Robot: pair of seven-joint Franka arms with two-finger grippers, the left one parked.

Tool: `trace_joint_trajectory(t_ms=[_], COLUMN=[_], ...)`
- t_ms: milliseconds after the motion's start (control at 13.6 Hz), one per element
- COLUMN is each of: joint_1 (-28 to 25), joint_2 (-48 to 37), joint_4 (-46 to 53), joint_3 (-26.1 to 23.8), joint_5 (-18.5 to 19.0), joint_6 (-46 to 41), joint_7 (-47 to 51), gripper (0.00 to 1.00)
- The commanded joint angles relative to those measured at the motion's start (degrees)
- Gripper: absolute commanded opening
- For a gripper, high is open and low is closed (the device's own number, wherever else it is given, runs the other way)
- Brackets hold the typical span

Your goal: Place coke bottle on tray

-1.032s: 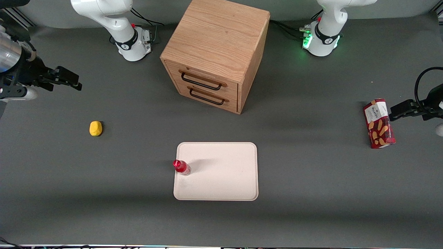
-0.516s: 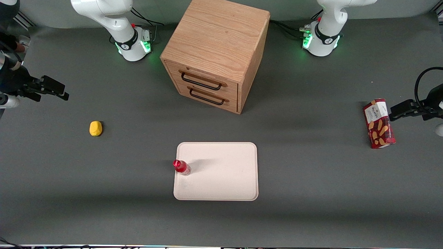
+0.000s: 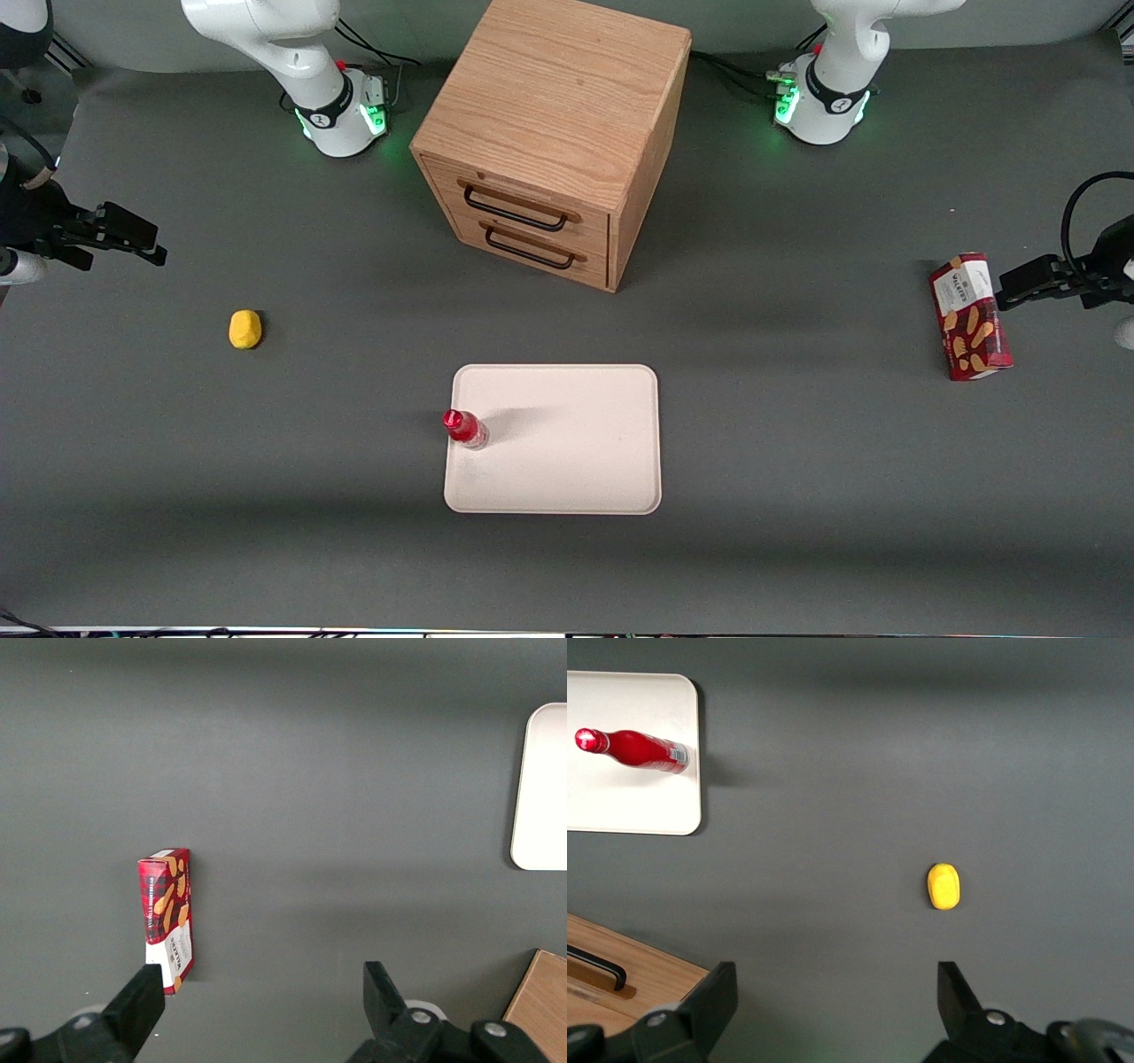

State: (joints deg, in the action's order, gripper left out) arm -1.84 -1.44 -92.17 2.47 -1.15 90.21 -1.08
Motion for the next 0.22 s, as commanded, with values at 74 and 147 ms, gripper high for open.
trace_joint_trajectory(t_ms=[74, 147], joint_1=[0.0, 0.0], joint_2=[-0.5, -0.5], joint_4=[-0.5, -0.5], joint_3=[-0.3, -0.4], joint_5=[1.0, 1.0], joint_6=[0.5, 0.4], joint_7=[-1.1, -1.1], gripper=[1.00, 1.00])
